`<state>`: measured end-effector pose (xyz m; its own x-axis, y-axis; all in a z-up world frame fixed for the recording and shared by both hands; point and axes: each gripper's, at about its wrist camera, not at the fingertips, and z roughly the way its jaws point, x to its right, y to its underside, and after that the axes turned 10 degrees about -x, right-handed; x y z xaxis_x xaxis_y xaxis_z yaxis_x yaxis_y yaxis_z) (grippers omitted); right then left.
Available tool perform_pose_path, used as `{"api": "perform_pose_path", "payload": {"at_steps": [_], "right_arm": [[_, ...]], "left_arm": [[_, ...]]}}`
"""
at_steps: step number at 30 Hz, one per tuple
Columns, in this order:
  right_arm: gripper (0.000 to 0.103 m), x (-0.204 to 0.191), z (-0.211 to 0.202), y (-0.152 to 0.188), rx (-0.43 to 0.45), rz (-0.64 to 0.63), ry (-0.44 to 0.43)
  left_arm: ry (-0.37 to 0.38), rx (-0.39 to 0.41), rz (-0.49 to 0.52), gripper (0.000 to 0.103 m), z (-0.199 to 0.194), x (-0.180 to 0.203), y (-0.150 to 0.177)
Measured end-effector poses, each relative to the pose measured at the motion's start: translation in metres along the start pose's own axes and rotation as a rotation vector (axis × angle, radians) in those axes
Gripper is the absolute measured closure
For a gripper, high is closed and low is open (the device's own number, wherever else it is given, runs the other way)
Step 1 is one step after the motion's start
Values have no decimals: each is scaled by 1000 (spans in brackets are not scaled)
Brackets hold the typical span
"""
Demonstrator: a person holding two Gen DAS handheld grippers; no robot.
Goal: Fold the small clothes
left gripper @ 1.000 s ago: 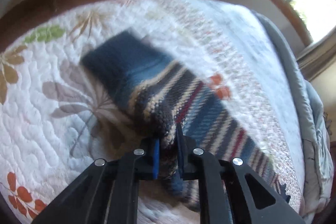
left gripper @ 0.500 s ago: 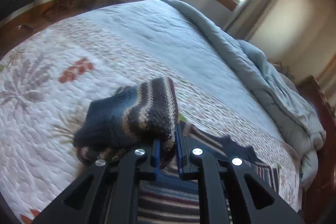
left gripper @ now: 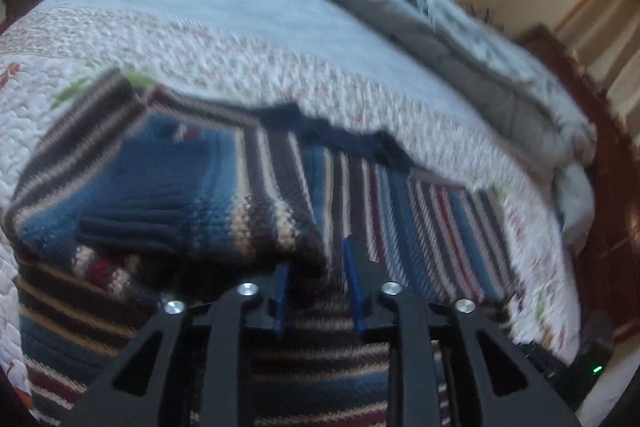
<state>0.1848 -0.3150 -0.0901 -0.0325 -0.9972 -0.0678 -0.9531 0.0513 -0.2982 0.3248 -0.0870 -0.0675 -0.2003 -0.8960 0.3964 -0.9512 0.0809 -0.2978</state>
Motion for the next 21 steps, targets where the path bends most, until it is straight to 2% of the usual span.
{"api": "perform_pose_path", "payload": {"at_steps": [1, 2, 4, 6, 7, 9, 12, 15, 16, 19, 21], "right_arm": [[49, 1, 0, 0, -3, 0, 0], [49, 1, 0, 0, -5, 1, 0], [49, 2, 0, 0, -5, 0, 1], [49, 3, 1, 0, -8, 3, 5], [49, 3, 2, 0, -10, 5, 7], [49, -1, 3, 1, -15, 2, 8], [49, -11, 4, 3, -16, -24, 13], [49, -25, 6, 6, -34, -60, 10], [49, -30, 9, 8, -51, -62, 6], [42, -48, 17, 9, -106, -75, 16], [42, -60, 19, 5, -127, -82, 60]], "left_arm": [[-31, -20, 27, 63, 4, 4, 6], [-45, -26, 39, 59, 3, 4, 11], [-43, -31, 36, 45, -10, -3, 27], [-46, 1, 12, 34, -31, -13, 43], [-72, 23, 2, 31, -43, -17, 52], [-121, 63, -8, 28, -63, -28, 70], [-267, 55, -88, 28, -70, -55, 79], [-270, 51, -179, 28, -66, -85, 81], [-308, 27, -213, 28, -62, -96, 79], [-380, -6, -213, 28, -63, -114, 72], [-447, 35, -193, 28, -71, -123, 68]]}}
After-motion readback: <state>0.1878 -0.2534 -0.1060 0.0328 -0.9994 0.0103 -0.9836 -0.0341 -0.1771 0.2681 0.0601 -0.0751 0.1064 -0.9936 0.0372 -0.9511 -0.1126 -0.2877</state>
